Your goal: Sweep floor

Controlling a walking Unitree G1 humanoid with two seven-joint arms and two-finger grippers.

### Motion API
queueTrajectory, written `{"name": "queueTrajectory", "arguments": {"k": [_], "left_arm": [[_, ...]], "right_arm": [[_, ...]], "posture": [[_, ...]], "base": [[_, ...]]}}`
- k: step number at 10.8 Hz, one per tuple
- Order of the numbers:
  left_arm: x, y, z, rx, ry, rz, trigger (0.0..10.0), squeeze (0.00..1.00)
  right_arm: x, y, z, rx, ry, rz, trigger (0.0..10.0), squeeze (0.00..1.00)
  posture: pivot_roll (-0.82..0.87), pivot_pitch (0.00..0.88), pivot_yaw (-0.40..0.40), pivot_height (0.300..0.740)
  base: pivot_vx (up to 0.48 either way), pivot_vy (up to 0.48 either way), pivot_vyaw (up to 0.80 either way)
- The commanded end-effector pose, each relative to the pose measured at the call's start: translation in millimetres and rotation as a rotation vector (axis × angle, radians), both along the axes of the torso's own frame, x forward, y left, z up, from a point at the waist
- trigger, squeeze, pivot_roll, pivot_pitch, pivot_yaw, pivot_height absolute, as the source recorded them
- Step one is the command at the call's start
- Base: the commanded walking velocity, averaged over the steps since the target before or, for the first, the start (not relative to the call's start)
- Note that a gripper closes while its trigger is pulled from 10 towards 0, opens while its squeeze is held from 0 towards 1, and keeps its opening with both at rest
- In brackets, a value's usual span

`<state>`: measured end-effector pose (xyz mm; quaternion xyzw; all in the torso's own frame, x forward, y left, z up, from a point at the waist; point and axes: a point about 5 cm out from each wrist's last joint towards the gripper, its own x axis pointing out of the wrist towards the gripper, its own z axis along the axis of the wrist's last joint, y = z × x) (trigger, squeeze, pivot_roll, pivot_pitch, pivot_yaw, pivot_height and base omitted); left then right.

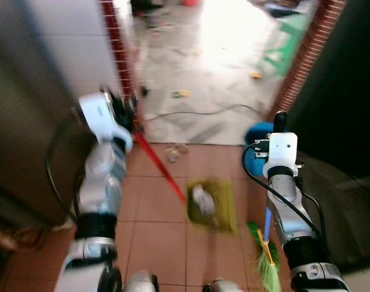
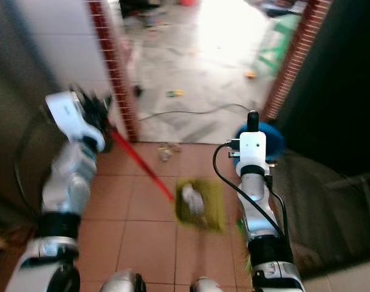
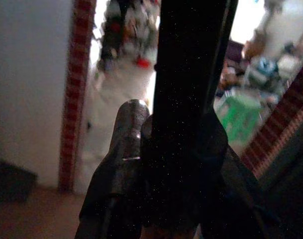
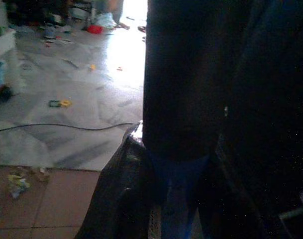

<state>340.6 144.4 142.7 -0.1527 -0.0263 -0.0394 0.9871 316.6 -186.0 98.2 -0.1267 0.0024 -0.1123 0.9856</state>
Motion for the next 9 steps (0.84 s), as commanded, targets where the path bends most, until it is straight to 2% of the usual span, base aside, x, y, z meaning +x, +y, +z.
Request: {"name": "queueTrajectory", "arguments": {"k": [1,4,7,9], "left_arm": [[-0.1,-2.1,5.3,0.011,-0.024,-0.019,10.0,0.00],[-4.8,-12.5,-0.3,-0.002,-0.015,-0.055,10.0,0.00],[-6.8,-11.8,-1.9,0.000,-0.005,-0.058,10.0,0.00],[-7.3,-13.2,-1.7,0.000,-0.005,-0.058,10.0,0.00]], "right_arm": [[0.0,-1.8,1.5,-0.012,-0.004,-0.006,10.0,0.00],[-0.3,-2.6,2.5,-0.020,-0.006,-0.004,10.0,0.00],[0.2,0.0,3.7,-0.019,-0.014,0.007,10.0,0.00],[0.6,0.9,4.6,-0.018,-0.021,0.014,10.0,0.00]], "posture": [[-0.04,0.000,0.040,0.740],[-0.05,0.000,0.034,0.740],[-0.04,0.000,0.032,0.740],[-0.04,0.000,0.033,0.740]], "base": [[0.000,0.000,-0.80],[0.000,0.331,-0.80],[0.000,0.330,-0.80],[0.000,0.141,-0.24]]}}
